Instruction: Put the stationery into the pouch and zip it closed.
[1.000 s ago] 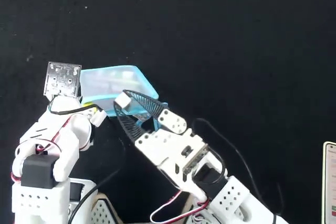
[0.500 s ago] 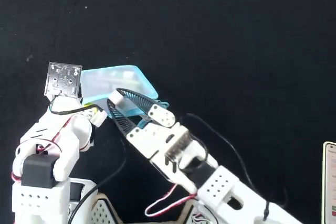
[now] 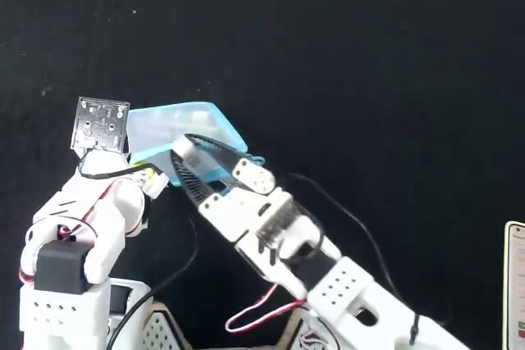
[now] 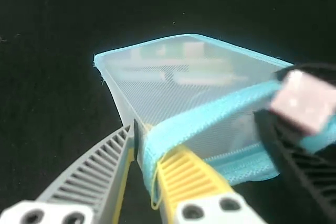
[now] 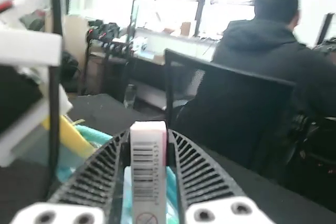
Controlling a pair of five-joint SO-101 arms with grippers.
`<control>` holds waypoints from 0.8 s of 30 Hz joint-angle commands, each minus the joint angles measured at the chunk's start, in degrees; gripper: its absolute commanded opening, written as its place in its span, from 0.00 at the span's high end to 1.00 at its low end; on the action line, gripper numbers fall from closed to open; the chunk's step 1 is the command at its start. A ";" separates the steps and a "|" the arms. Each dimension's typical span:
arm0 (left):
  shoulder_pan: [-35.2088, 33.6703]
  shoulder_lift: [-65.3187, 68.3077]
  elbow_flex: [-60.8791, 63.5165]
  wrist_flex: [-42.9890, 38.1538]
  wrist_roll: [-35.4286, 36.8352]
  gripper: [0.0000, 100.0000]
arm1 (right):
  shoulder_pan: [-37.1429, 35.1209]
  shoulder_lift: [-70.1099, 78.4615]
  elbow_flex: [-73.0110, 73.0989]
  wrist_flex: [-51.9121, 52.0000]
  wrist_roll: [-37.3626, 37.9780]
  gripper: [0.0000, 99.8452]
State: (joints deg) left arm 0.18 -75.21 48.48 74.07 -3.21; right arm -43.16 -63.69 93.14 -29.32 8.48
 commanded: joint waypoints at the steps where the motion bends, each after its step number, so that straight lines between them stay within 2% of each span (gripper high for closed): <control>1: 0.31 -0.44 -3.82 -0.18 0.35 0.97 | 2.55 -7.43 3.82 0.44 0.26 0.99; 4: 0.31 -0.44 -3.82 -0.18 0.35 0.97 | 2.46 -12.44 3.38 9.85 0.26 0.99; 9: 0.31 -0.44 -3.82 -0.09 0.35 0.97 | 2.73 -18.77 3.91 17.32 0.26 0.99; 14: 0.31 -0.44 -3.82 0.09 0.35 0.97 | 2.81 -24.13 3.47 31.03 0.26 0.99; 20: 0.31 -0.44 -3.82 0.09 0.35 0.97 | 7.65 -34.86 3.65 39.74 0.26 0.99; 24: 0.31 -0.44 -3.82 0.09 0.35 0.97 | 8.00 -42.95 3.38 50.20 0.26 0.99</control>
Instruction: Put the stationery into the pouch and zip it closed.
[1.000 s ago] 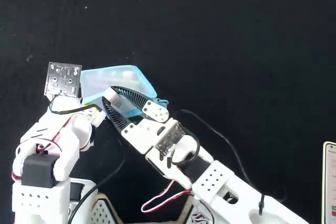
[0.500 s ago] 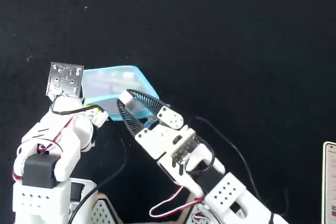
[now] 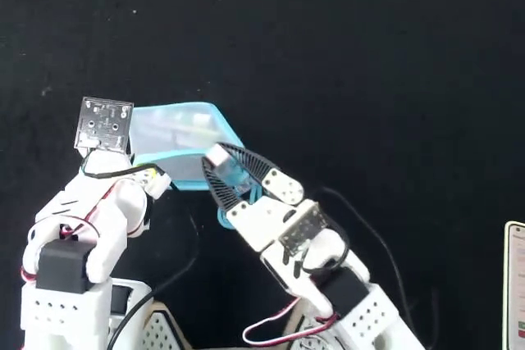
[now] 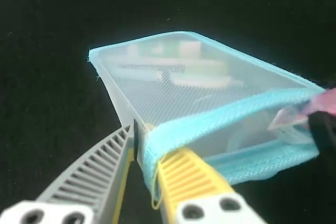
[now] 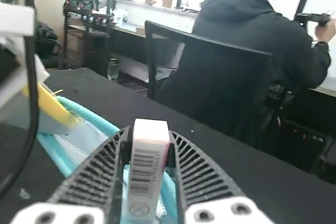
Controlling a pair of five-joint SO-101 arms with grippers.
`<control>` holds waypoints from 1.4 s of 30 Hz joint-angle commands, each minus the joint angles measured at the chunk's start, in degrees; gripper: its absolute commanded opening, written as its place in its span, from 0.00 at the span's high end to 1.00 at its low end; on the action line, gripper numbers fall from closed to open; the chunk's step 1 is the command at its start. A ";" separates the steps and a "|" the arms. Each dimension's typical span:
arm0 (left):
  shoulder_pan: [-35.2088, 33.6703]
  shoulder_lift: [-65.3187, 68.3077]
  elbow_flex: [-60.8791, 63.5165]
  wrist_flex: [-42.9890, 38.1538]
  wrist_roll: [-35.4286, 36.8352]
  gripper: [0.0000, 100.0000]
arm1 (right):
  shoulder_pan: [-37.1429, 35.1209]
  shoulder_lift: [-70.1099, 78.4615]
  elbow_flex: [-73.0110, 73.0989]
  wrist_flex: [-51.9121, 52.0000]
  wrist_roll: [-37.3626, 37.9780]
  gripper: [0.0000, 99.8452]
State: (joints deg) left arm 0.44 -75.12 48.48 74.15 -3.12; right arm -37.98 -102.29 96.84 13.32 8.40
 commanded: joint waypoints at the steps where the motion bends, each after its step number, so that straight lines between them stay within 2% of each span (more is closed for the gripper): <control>1: 0.04 -0.53 -3.82 0.00 0.26 0.97 | 2.81 -6.37 -0.31 10.29 0.35 0.99; 6: 0.04 -0.53 -3.82 -0.09 0.26 0.97 | 1.32 -9.63 -0.57 20.40 2.29 0.99; 9: 0.04 -0.53 -3.82 0.00 0.26 0.97 | 1.14 -9.45 -0.57 21.89 5.36 0.99; 12: 0.04 -0.53 -3.91 0.00 0.26 0.97 | 1.05 -9.45 -0.84 21.36 5.19 0.99; 20: 0.04 -0.53 -3.91 -0.09 0.26 0.97 | -4.48 -9.45 -0.57 11.08 5.63 0.99; 31: 0.04 -0.44 -3.91 -0.35 0.26 0.97 | -4.40 -8.92 -0.57 -4.57 5.63 0.99; 42: 0.04 0.09 -5.32 -0.44 0.35 0.97 | -7.74 -8.84 -0.57 -5.89 5.71 0.99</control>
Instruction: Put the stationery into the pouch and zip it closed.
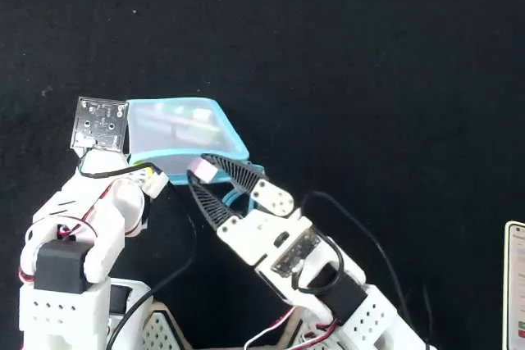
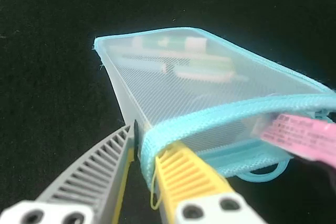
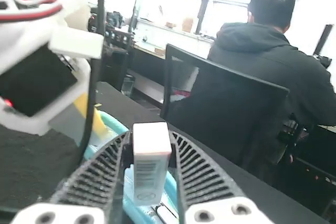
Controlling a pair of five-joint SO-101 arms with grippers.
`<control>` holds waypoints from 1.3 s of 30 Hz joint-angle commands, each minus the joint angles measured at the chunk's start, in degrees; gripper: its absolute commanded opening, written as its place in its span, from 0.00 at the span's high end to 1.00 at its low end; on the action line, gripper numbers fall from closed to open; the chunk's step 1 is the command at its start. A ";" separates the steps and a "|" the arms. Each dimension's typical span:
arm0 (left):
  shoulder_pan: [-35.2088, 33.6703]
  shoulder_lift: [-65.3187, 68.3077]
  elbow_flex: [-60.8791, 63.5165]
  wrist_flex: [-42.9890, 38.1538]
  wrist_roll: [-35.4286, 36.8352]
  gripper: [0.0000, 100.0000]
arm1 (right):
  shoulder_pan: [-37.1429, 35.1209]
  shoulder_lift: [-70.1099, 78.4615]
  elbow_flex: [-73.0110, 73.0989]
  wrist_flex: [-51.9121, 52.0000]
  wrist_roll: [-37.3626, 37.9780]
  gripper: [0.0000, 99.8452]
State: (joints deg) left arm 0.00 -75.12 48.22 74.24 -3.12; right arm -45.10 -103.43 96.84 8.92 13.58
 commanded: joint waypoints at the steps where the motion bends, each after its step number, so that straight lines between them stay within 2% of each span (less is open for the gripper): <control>1: 0.48 0.09 -5.32 -0.44 0.35 0.97 | -0.62 -7.69 -0.57 -1.49 0.53 0.99; 7: 0.48 0.09 -5.49 -0.44 0.35 0.97 | -0.70 -4.88 -0.48 -1.41 7.12 0.99; 10: 0.48 0.09 -5.49 -0.44 0.35 0.97 | -0.70 0.31 -0.13 -2.29 8.09 0.99; 17: 0.48 0.09 -5.32 -0.44 0.35 0.97 | -0.70 14.64 0.31 -18.02 8.09 0.99; 21: 0.48 0.09 -5.23 -0.44 0.35 0.97 | -0.62 21.93 -0.04 -21.19 8.09 0.99; 31: 0.48 0.09 -5.14 -0.44 0.35 0.97 | -0.70 28.00 -3.65 -20.84 8.09 0.98; 36: 0.48 0.09 -5.05 -0.44 0.26 0.97 | -2.11 27.91 -5.41 -14.51 7.65 0.82; 39: 0.48 0.09 -4.97 -0.44 0.26 0.97 | -3.96 27.91 -8.92 -7.12 7.65 0.81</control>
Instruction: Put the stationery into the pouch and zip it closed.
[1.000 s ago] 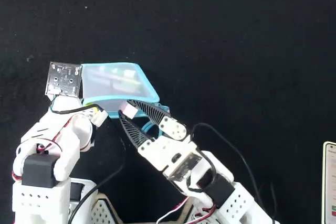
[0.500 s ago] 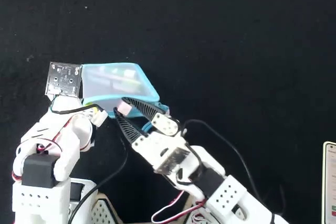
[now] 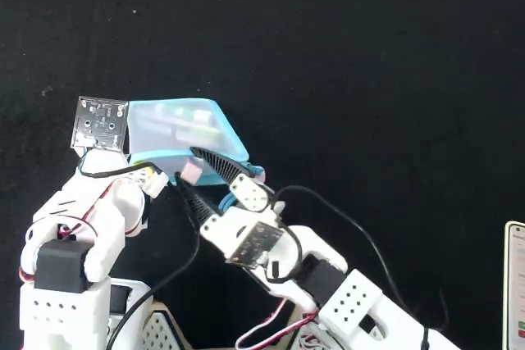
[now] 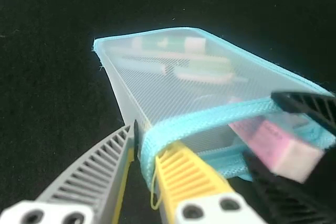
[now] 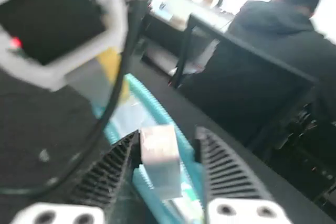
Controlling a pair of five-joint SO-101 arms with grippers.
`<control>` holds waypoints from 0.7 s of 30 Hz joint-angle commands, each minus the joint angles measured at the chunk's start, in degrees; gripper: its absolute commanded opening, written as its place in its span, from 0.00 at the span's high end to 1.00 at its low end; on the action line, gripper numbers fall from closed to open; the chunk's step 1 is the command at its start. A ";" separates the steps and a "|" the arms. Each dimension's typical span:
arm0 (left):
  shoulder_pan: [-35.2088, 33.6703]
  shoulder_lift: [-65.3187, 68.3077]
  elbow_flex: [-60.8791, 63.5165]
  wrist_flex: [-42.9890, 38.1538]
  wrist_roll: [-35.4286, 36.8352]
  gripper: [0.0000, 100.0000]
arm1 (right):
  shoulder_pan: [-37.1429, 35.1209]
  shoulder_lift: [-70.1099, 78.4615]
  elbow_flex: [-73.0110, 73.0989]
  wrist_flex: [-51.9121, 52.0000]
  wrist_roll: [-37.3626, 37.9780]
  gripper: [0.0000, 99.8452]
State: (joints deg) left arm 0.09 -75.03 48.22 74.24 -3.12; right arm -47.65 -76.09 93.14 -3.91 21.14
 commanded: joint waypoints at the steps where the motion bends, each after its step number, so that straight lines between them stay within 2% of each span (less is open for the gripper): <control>1: 0.40 0.00 -4.97 -0.35 0.26 0.97 | -1.85 0.57 -6.73 7.56 0.00 0.81; 4: 0.40 0.00 -4.97 -0.26 0.26 0.97 | -2.37 0.48 -11.38 12.57 -0.18 0.84; 8: 0.13 0.00 -4.97 -0.18 0.26 0.97 | -2.55 0.48 -18.07 20.75 -4.92 0.84; 12: -2.07 0.00 -4.97 -0.35 0.26 0.97 | -2.02 0.22 -27.12 34.99 -9.67 0.84; 17: -2.42 -0.09 -4.97 -0.18 0.26 0.97 | 4.22 -4.44 -36.62 49.32 -12.66 0.84; 21: -2.51 -0.09 -4.97 -0.35 0.26 0.97 | 9.23 -10.77 -37.85 58.11 -12.40 0.84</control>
State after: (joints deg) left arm -2.02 -75.12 48.22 74.24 -3.12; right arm -41.76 -82.68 59.38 48.84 9.10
